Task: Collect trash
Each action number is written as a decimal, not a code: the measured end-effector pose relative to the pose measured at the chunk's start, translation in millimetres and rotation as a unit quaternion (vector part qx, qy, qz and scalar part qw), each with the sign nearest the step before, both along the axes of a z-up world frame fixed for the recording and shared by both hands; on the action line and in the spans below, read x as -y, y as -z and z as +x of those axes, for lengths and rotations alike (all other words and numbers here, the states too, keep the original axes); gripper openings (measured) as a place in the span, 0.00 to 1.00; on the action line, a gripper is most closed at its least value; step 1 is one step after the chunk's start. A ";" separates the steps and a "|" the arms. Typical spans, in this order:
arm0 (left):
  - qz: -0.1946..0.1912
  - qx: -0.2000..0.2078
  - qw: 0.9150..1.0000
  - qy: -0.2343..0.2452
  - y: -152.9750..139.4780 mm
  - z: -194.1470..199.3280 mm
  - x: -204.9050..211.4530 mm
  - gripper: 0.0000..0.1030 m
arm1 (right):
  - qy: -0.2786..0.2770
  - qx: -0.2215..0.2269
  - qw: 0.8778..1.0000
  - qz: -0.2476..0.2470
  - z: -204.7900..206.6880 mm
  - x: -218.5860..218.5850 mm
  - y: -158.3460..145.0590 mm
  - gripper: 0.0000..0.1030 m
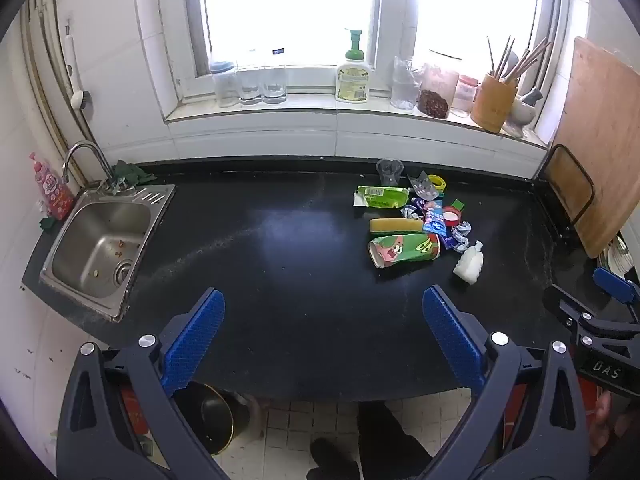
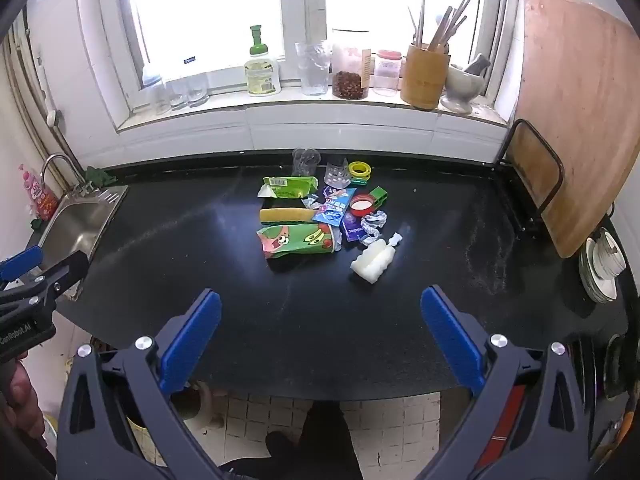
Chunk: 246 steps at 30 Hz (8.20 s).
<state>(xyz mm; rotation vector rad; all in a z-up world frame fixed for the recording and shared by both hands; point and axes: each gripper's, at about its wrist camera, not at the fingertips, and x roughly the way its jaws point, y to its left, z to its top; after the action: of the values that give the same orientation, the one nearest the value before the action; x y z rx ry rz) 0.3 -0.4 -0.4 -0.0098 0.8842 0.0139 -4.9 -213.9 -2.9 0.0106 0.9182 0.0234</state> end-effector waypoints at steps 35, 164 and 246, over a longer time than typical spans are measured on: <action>0.012 0.005 1.000 0.003 -6.5 -5.2 4.6 0.94 | -0.002 -0.005 1.000 0.007 -1.6 -0.8 2.9 0.95; -0.032 -0.111 0.954 -0.275 233.4 -131.5 -279.2 0.29 | -0.531 -0.163 0.827 0.084 -21.4 -366.6 180.9 0.28; -0.010 -0.094 0.992 0.084 202.8 374.7 69.4 0.92 | -0.038 -0.138 0.987 0.074 378.0 96.2 210.8 0.57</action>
<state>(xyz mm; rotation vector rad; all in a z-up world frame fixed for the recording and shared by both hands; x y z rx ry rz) 375.0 -69.8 -203.1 0.0486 1.0709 -0.1542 373.1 -310.1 -213.7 0.1202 1.1925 0.1643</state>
